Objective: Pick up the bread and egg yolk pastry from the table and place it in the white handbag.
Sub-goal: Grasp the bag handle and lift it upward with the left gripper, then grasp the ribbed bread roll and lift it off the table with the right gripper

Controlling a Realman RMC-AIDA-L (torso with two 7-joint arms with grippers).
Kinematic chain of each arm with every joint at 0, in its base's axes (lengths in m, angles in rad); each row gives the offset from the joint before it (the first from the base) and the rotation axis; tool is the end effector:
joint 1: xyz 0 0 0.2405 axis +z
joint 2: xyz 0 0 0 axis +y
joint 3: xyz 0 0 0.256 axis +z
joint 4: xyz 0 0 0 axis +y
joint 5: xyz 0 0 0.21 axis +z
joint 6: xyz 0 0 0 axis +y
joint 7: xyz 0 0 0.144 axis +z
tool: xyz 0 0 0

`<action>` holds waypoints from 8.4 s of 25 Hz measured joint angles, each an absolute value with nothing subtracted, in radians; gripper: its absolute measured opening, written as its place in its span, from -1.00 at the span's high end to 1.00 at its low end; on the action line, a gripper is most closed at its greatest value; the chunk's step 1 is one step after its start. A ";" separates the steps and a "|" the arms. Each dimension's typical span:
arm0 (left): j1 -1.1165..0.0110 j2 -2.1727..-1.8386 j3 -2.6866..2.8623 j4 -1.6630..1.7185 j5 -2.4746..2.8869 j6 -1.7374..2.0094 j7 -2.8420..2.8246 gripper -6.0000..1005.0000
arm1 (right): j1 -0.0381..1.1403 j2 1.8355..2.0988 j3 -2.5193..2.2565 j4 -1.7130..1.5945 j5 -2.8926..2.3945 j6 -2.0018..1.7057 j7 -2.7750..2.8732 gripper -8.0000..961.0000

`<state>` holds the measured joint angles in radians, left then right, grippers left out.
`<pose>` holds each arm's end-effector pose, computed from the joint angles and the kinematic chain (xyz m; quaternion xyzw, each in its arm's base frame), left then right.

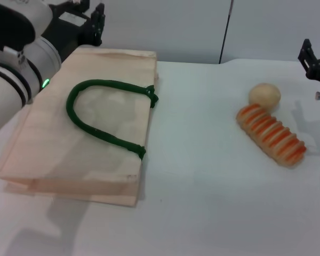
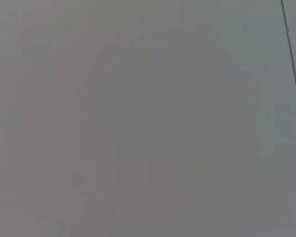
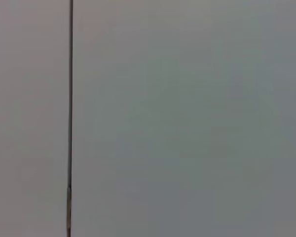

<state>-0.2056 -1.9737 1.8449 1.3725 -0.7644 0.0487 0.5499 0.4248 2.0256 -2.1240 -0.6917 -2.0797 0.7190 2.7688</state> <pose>-0.1859 0.3822 0.0324 -0.7808 -0.1735 -0.2139 0.5608 0.2625 0.3894 -0.0161 -0.6858 0.2525 0.2549 0.6332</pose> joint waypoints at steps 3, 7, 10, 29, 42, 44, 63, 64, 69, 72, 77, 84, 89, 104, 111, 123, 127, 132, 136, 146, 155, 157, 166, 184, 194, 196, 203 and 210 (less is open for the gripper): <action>-0.205 -1.982 1.789 1.418 -0.763 -0.088 0.580 0.45 | 0.426 2.025 -2.124 -0.692 -2.076 0.713 2.769 -0.55; -0.205 -2.005 1.689 1.477 -0.762 -0.309 0.631 0.45 | 0.428 2.025 -2.127 -0.692 -2.076 0.704 2.767 -0.55; -0.211 -2.023 1.611 1.507 -0.761 -0.454 0.673 0.45 | 0.436 2.025 -2.126 -0.692 -2.075 0.682 2.765 -0.55; -0.275 -2.029 1.507 1.643 -0.528 -0.964 0.477 0.19 | 0.442 2.025 -2.126 -0.690 -2.075 0.675 2.767 -0.55; -0.305 -2.031 1.511 1.618 -0.415 -1.026 0.259 -0.08 | 0.451 2.025 -2.124 -0.690 -2.075 0.663 2.769 -0.55; -0.313 -2.031 1.511 1.601 -0.395 -1.028 0.245 -0.08 | 0.451 2.025 -2.124 -0.690 -2.075 0.663 2.769 -0.55; -0.410 -2.033 1.570 1.372 -0.280 -0.961 0.235 -0.07 | 0.452 2.025 -2.125 -0.690 -2.075 0.660 2.769 -0.56; -0.412 -2.033 1.573 1.367 -0.277 -0.960 0.231 -0.07 | 0.452 2.025 -2.125 -0.690 -2.075 0.660 2.769 -0.56; -0.421 -2.033 1.577 1.342 -0.244 -0.953 0.203 -0.07 | 0.453 2.025 -2.125 -0.690 -2.075 0.660 2.769 -0.56; -0.430 -2.033 1.577 1.325 -0.234 -0.941 0.194 -0.06 | 0.453 2.025 -2.125 -0.690 -2.075 0.657 2.769 -0.56; -0.438 -2.033 1.577 1.312 -0.206 -0.913 0.155 -0.06 | 0.453 2.025 -2.125 -0.693 -2.075 0.649 2.769 -0.56; -0.458 -2.033 1.577 1.295 -0.203 -0.880 0.148 -0.05 | 0.453 2.025 -2.125 -0.696 -2.075 0.649 2.769 -0.56; -0.471 -2.033 1.584 1.272 -0.202 -0.875 0.144 -0.05 | 0.454 2.025 -2.125 -0.698 -2.075 0.649 2.769 -0.56; -0.482 -2.033 1.588 1.219 -0.202 -0.833 0.124 0.03 | 0.454 2.025 -2.125 -0.700 -2.075 0.649 2.769 -0.56; -0.502 -2.033 1.589 1.170 -0.202 -0.817 0.121 0.06 | 0.454 2.025 -2.125 -0.700 -2.075 0.649 2.769 -0.56; -0.511 -2.034 1.595 1.141 -0.206 -0.801 0.120 0.12 | 0.454 2.025 -2.125 -0.701 -2.075 0.649 2.769 -0.56; -0.510 -2.034 1.607 1.139 -0.206 -0.795 0.119 0.14 | 0.454 2.025 -2.125 -0.701 -2.075 0.649 2.769 -0.56; -0.509 -2.034 1.614 1.124 -0.202 -0.785 0.117 0.36 | 0.453 2.025 -2.125 -0.701 -2.075 0.649 2.769 -0.56; -0.511 -2.034 1.614 1.119 -0.203 -0.784 0.117 0.58 | 0.451 2.025 -2.125 -0.700 -2.076 0.649 2.769 -0.56; -0.415 -2.032 1.622 1.354 -0.202 -0.776 0.131 0.73 | 0.449 2.025 -2.126 -0.701 -2.076 0.649 2.767 -0.56; -0.356 -2.027 1.616 1.667 -0.201 -0.885 0.205 0.73 | 0.446 2.024 -2.104 -0.702 -2.075 0.612 2.762 -0.56; -0.354 -2.026 1.609 1.723 -0.200 -0.911 0.225 0.73 | 0.447 2.023 -2.101 -0.701 -2.076 0.602 2.760 -0.56; -0.346 -2.029 1.565 1.922 -0.227 -0.987 0.296 0.74 | 0.445 2.021 -2.099 -0.703 -2.080 0.549 2.759 -0.56; -0.347 -2.031 1.550 2.021 -0.279 -1.024 0.364 0.75 | 0.421 2.007 -2.101 -0.769 -2.114 0.445 2.723 -0.56; -0.350 -2.031 1.526 2.028 -0.279 -1.039 0.364 0.75 | 0.322 1.989 -2.026 -0.990 -2.114 0.244 2.567 -0.56; -0.350 -2.030 1.526 2.029 -0.279 -1.034 0.365 0.75 | 0.302 1.990 -1.989 -1.052 -2.114 0.152 2.494 -0.56; -0.354 -2.032 1.492 2.034 -0.382 -1.026 0.423 0.75 | 0.281 1.997 -1.921 -1.130 -2.114 -0.020 2.386 -0.56; -0.356 -2.033 1.448 2.034 -0.470 -1.035 0.481 0.75 | 0.269 1.997 -1.876 -1.172 -2.114 -0.143 2.324 -0.56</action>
<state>-0.3561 -2.0331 1.4477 2.0343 -0.4702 -1.0352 0.4808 0.2689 1.9973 -1.8755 -1.1723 -2.1139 -0.1434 2.3238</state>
